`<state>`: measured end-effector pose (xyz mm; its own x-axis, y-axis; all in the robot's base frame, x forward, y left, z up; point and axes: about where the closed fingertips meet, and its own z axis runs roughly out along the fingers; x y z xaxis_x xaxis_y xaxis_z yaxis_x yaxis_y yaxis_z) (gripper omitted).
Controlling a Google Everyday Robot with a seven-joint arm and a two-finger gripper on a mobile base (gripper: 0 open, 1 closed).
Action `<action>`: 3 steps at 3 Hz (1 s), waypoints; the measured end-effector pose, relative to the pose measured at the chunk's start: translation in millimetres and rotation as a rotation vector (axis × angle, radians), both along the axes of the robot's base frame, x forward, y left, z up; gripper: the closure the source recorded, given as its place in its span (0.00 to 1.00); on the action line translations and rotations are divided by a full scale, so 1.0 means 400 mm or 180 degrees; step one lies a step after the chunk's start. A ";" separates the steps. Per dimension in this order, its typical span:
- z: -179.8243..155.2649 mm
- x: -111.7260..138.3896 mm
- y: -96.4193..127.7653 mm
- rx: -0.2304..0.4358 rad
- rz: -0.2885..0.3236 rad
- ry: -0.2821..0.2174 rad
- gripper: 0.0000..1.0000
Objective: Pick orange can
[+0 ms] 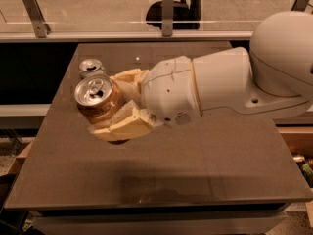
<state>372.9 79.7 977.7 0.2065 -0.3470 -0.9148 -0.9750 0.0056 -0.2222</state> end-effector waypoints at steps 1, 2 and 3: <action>0.061 -0.009 0.022 -0.0070 0.0025 -0.0173 1.00; 0.111 -0.020 0.046 -0.0160 0.0062 -0.0314 1.00; 0.111 -0.021 0.046 -0.0160 0.0062 -0.0315 1.00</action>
Offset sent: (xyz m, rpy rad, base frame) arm -0.0079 0.0230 0.0603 -0.0784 -0.1324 0.0232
